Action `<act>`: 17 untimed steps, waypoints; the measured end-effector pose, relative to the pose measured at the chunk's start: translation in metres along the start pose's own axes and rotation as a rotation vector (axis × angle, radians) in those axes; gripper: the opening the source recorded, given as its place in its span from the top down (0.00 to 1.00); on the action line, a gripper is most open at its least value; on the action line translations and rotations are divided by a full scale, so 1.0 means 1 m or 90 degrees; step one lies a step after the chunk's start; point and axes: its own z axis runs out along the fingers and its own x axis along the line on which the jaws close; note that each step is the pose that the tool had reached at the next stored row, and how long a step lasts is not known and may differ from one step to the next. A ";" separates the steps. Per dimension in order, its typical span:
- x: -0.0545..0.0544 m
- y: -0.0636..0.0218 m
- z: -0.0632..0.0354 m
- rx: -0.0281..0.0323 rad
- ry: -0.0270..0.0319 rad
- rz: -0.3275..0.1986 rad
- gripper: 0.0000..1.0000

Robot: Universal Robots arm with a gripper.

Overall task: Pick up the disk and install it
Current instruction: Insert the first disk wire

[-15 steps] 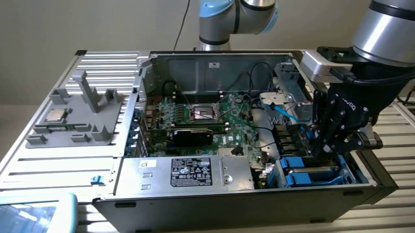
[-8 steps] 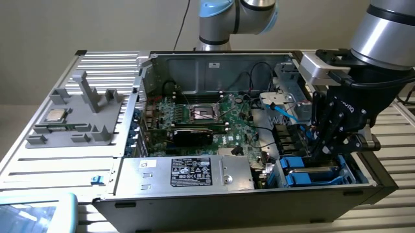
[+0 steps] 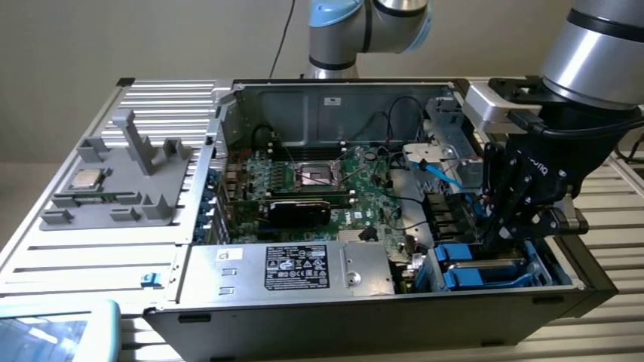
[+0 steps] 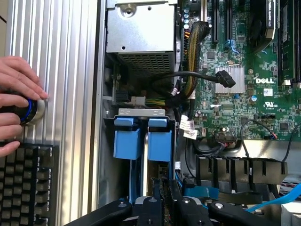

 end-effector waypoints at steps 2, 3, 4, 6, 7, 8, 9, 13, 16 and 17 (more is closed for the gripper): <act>0.000 -0.0001 0.0005 0.0000 -0.0002 0.000 0.84; 0.000 -0.0002 0.0009 0.0000 -0.0003 0.000 0.84; 0.000 -0.0003 0.0012 0.0000 -0.0003 0.000 0.84; 0.001 -0.0003 0.0017 0.0000 -0.0002 0.000 0.84; 0.001 -0.0003 0.0018 0.0000 0.0000 0.000 0.84; 0.001 -0.0004 0.0019 0.0000 0.0001 0.000 0.84; 0.000 -0.0004 0.0024 0.0000 -0.0001 0.000 0.84; 0.000 -0.0005 0.0033 0.0000 -0.0001 0.000 0.84; 0.000 -0.0009 0.0037 0.0000 -0.0002 0.000 0.84; 0.000 -0.0010 0.0037 0.0000 -0.0002 0.000 0.84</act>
